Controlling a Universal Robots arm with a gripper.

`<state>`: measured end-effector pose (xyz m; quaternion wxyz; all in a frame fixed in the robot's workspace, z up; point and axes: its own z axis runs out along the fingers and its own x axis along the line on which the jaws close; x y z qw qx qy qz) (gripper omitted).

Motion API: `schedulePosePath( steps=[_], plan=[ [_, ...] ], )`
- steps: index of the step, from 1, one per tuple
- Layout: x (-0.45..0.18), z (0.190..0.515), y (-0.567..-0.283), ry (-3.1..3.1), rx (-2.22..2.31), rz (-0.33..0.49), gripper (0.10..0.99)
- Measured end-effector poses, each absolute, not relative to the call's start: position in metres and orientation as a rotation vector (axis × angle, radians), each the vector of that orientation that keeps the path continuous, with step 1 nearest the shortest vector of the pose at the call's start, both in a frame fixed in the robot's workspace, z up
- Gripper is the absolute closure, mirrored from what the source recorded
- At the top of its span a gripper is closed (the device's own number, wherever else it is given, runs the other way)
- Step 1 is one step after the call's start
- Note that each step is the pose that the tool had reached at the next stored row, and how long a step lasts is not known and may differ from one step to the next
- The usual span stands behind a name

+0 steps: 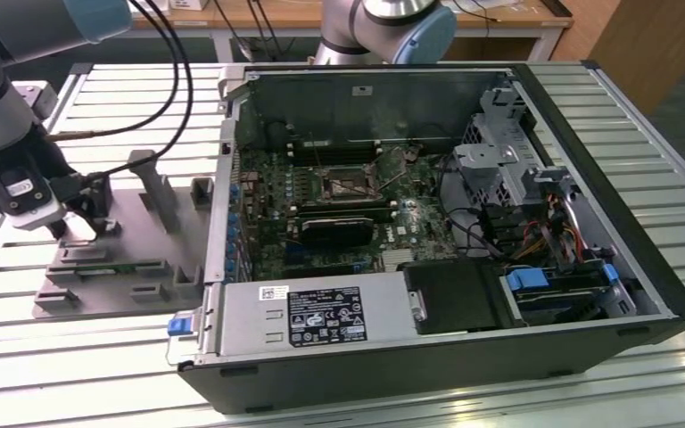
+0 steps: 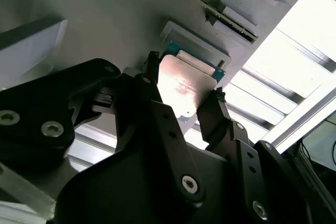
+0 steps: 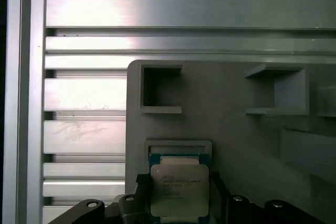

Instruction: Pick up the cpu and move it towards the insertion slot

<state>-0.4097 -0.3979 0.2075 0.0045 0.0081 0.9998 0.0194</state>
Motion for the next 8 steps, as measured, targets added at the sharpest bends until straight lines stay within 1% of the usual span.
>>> schedulePosePath(
  steps=[8],
  plan=[
    [-0.410,0.224,-0.398,3.132,0.025,0.061,0.549]
  ],
)
